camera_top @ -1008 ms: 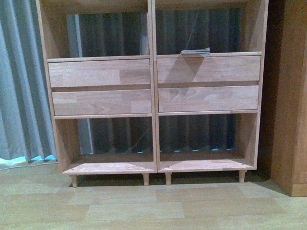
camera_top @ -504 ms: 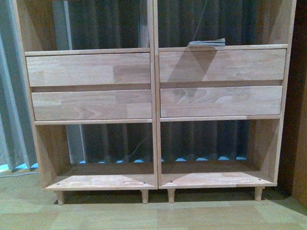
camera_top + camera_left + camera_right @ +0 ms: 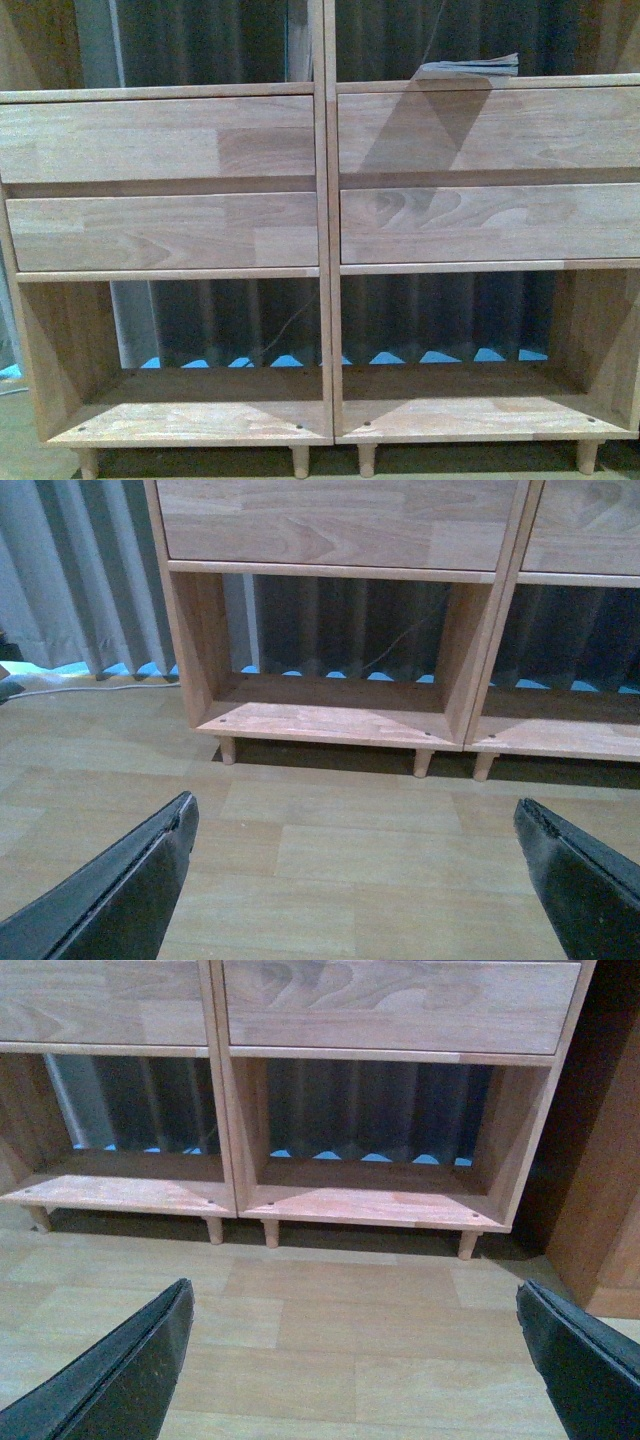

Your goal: Organize books on shelf

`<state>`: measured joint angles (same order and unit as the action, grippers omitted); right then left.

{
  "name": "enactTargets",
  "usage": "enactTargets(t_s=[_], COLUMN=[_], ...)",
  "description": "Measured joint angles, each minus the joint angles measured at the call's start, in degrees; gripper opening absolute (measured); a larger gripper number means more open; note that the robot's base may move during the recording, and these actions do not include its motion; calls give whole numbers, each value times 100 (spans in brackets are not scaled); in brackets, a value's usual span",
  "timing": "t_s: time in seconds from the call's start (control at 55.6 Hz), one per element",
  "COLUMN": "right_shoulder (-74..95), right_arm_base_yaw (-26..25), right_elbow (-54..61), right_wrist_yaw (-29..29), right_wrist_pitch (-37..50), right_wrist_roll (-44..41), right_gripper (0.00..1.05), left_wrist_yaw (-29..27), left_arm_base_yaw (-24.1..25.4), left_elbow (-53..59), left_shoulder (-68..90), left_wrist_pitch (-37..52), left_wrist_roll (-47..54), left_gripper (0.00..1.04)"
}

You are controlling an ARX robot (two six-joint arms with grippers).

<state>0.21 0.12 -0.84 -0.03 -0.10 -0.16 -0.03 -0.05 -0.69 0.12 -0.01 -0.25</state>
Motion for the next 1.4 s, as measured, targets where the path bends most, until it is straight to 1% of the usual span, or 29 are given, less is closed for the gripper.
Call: enactTargets(t_s=[1.404], right_shoulder=[0], right_arm_base_yaw=[0], right_elbow=[0], right_wrist_yaw=[0], right_wrist_pitch=[-2], right_wrist_roll=[0], right_gripper=[98], left_wrist_yaw=[-2], left_arm_base_yaw=[0], left_elbow=[0], left_shoulder=[2], left_wrist_pitch=[0], left_wrist_roll=[2], left_gripper=[97])
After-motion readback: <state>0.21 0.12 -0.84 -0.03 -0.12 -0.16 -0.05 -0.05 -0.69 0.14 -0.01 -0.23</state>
